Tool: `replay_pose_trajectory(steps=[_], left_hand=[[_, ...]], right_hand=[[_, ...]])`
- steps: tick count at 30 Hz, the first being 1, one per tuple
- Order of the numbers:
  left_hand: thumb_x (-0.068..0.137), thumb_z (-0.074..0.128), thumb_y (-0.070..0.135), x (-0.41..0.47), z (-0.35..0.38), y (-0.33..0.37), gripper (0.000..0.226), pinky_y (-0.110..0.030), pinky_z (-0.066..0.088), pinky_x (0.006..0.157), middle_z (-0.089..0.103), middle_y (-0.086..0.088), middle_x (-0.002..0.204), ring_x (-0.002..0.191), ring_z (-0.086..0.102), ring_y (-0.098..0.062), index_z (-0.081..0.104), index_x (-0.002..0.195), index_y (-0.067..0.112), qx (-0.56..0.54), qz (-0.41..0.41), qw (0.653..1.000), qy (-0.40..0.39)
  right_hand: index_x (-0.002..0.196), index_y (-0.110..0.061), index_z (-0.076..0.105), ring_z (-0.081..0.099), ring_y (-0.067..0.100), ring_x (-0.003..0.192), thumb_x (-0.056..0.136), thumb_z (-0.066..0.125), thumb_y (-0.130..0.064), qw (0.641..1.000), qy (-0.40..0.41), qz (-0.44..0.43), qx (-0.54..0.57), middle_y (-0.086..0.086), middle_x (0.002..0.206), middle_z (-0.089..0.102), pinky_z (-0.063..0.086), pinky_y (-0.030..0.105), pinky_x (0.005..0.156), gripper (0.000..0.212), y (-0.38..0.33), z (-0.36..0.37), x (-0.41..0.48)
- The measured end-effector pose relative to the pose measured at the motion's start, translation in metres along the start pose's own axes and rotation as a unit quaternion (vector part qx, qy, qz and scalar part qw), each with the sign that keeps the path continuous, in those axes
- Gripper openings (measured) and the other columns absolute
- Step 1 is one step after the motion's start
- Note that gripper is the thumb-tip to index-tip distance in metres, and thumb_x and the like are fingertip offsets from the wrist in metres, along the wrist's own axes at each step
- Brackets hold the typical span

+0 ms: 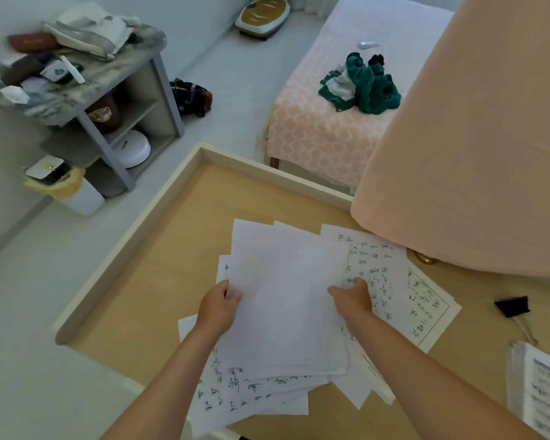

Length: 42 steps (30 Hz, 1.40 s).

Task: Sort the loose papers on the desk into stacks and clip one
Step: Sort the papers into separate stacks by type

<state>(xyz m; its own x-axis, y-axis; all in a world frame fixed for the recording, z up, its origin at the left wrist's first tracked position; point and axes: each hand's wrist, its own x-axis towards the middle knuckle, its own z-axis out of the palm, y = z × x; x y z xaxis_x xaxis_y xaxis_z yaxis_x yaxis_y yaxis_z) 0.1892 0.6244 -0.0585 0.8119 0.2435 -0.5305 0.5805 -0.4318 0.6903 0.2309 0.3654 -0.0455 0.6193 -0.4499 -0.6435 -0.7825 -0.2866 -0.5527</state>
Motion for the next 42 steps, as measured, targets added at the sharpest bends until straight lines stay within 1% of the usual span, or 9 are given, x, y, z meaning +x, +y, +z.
replay_pose_trajectory(steps=[3, 7, 11, 16, 22, 29, 35, 40, 42], left_hand=[[0.094, 0.056, 0.012, -0.002, 0.014, 0.013, 0.009, -0.034, 0.05, 0.072, 0.066, -0.005, 0.095, 0.083, 0.062, -0.02, 0.06, 0.101, 0.012, -0.02, 0.0, 0.999, -0.028], [0.093, 0.057, 0.012, -0.007, 0.026, 0.017, 0.016, -0.04, 0.055, 0.086, 0.067, 0.001, 0.106, 0.094, 0.065, -0.02, 0.058, 0.107, 0.02, -0.012, -0.016, 0.997, -0.08], [0.096, 0.059, 0.019, -0.012, 0.035, 0.014, 0.031, -0.034, 0.053, 0.087, 0.063, 0.005, 0.115, 0.102, 0.062, -0.016, 0.052, 0.126, 0.022, -0.022, -0.011, 0.996, -0.091], [0.089, 0.068, 0.031, -0.022, 0.014, -0.002, 0.054, -0.036, 0.041, 0.1, 0.052, -0.001, 0.135, 0.127, 0.045, -0.023, 0.047, 0.138, 0.02, 0.12, 0.054, 0.985, 0.115], [0.05, 0.074, 0.075, -0.043, -0.016, -0.041, 0.129, -0.051, 0.03, 0.11, 0.006, -0.001, 0.162, 0.148, 0.007, -0.03, 0.01, 0.152, 0.031, 0.388, 0.02, 0.922, -0.009], [0.063, 0.08, 0.06, -0.038, -0.029, -0.036, 0.08, -0.034, 0.048, 0.08, 0.049, 0.002, 0.122, 0.108, 0.05, -0.019, 0.042, 0.122, 0.024, 0.359, -0.02, 0.933, -0.002], [0.088, 0.066, 0.04, -0.049, 0.005, -0.024, 0.067, -0.042, 0.035, 0.106, 0.036, -0.011, 0.143, 0.134, 0.032, -0.031, 0.039, 0.143, 0.012, 0.154, -0.046, 0.985, 0.063], [0.089, 0.069, 0.032, -0.057, 0.019, -0.017, 0.071, -0.033, 0.044, 0.093, 0.048, -0.006, 0.142, 0.119, 0.053, -0.022, 0.034, 0.146, 0.01, -0.073, -0.113, 0.99, 0.051], [0.094, 0.062, 0.032, -0.059, 0.021, -0.018, 0.062, -0.035, 0.042, 0.103, 0.047, -0.001, 0.145, 0.125, 0.05, -0.022, 0.035, 0.147, 0.012, -0.07, -0.112, 0.991, 0.01]], right_hand=[[0.139, -0.014, 0.048, 0.058, 0.021, 0.095, 0.088, 0.067, -0.018, 0.999, -0.049, -0.012, 0.001, 0.004, 0.134, 0.057, 0.048, 0.03, 0.078, 0.055, 0.002, -0.001, -0.001], [0.087, -0.018, 0.07, 0.07, 0.022, 0.085, 0.087, 0.069, -0.018, 0.993, -0.099, -0.056, -0.022, 0.006, 0.098, 0.075, 0.059, 0.038, 0.081, 0.001, 0.012, -0.002, -0.003], [0.092, -0.02, 0.067, 0.067, 0.014, 0.079, 0.087, 0.069, -0.016, 0.989, -0.097, -0.108, -0.028, -0.003, 0.09, 0.071, 0.054, 0.028, 0.066, 0.007, 0.012, -0.003, -0.007], [0.104, -0.016, 0.066, 0.065, 0.021, 0.089, 0.093, 0.061, -0.02, 0.993, -0.038, -0.116, -0.001, -0.001, 0.099, 0.069, 0.051, 0.031, 0.076, 0.012, 0.017, -0.033, 0.004], [0.11, -0.014, 0.061, 0.06, 0.017, 0.087, 0.097, 0.056, -0.022, 0.991, -0.066, -0.113, -0.027, 0.002, 0.103, 0.064, 0.046, 0.028, 0.075, 0.015, 0.038, -0.062, 0.01], [0.141, -0.007, 0.046, 0.048, 0.032, 0.131, 0.096, 0.056, -0.036, 0.991, -0.037, -0.109, -0.069, 0.009, 0.143, 0.05, 0.04, 0.042, 0.108, 0.055, 0.045, -0.036, 0.004], [0.107, -0.018, 0.061, 0.062, 0.025, 0.093, 0.079, 0.068, -0.023, 0.995, -0.021, -0.083, -0.04, 0.006, 0.105, 0.066, 0.054, 0.032, 0.071, 0.03, 0.022, -0.001, -0.016], [0.13, -0.022, 0.044, 0.059, 0.024, 0.095, 0.079, 0.069, -0.011, 0.996, -0.067, -0.056, 0.002, 0.003, 0.122, 0.053, 0.054, 0.035, 0.077, 0.058, 0.012, 0.02, -0.025], [0.133, -0.016, 0.043, 0.059, 0.024, 0.097, 0.085, 0.064, -0.004, 0.994, -0.097, -0.035, 0.021, 0.003, 0.121, 0.058, 0.052, 0.034, 0.081, 0.053, 0.011, 0.024, -0.027]])
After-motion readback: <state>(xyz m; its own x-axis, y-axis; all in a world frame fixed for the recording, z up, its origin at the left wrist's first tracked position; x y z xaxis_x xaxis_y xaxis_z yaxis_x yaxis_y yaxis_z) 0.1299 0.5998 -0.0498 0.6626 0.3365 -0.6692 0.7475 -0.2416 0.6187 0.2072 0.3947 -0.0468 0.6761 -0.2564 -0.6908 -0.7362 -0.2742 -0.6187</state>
